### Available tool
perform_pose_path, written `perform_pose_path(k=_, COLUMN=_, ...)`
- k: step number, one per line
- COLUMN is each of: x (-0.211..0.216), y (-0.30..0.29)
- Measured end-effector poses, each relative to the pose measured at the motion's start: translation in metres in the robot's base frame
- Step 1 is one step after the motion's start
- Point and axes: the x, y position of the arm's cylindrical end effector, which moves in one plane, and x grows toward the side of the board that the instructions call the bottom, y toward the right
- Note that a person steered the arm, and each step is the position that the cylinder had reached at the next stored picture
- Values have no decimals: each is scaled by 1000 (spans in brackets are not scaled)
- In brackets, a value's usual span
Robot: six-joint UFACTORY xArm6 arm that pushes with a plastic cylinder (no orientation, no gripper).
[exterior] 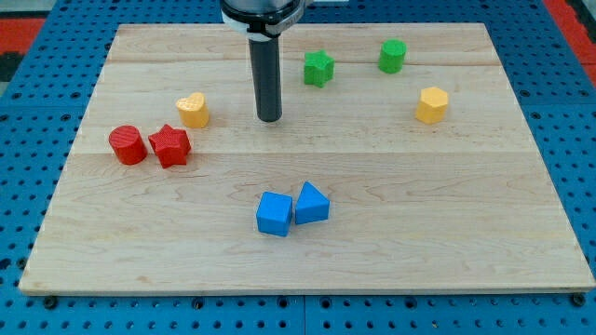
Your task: Slide the green star closer to green circle
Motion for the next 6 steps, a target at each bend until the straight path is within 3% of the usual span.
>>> perform_pose_path(k=1, x=-52, y=0)
perform_pose_path(k=2, x=-71, y=0)
perform_pose_path(k=3, x=-71, y=0)
perform_pose_path(k=4, x=-77, y=32)
perform_pose_path(k=5, x=-96, y=101)
perform_pose_path(k=6, x=-96, y=101)
